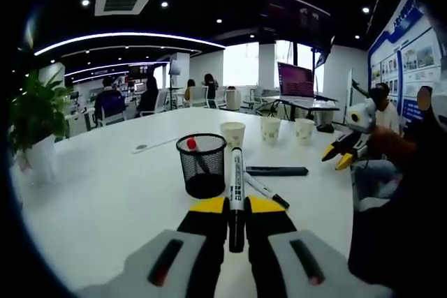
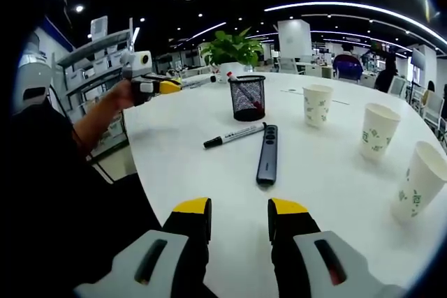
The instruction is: Place the scattered laser pointers and whiteboard markers into the pen holder and stack the scattered paper cups together
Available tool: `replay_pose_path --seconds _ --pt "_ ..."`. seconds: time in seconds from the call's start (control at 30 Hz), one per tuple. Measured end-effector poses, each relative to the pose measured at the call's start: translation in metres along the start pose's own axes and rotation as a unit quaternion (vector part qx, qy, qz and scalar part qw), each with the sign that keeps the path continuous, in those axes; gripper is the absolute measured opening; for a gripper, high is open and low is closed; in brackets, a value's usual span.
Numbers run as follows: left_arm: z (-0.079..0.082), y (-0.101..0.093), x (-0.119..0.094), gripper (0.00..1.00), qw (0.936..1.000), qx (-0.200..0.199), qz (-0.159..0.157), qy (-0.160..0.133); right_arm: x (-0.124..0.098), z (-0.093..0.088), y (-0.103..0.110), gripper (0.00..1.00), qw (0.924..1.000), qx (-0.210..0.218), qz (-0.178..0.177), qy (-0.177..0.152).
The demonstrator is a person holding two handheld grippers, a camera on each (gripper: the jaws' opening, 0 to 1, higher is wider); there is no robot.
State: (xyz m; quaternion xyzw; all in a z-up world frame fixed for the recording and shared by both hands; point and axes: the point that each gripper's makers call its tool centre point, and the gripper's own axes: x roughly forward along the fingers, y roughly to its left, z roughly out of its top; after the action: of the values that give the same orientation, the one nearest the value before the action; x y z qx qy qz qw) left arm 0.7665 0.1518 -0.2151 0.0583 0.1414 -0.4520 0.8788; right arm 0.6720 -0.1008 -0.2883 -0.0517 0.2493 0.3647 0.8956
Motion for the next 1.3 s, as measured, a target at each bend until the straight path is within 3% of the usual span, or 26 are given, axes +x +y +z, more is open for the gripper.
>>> replay_pose_path --seconds 1.3 --pt "0.020 0.029 0.024 0.12 0.9994 -0.016 0.031 0.004 -0.007 0.000 -0.004 0.35 1.0000 0.001 -0.007 -0.004"
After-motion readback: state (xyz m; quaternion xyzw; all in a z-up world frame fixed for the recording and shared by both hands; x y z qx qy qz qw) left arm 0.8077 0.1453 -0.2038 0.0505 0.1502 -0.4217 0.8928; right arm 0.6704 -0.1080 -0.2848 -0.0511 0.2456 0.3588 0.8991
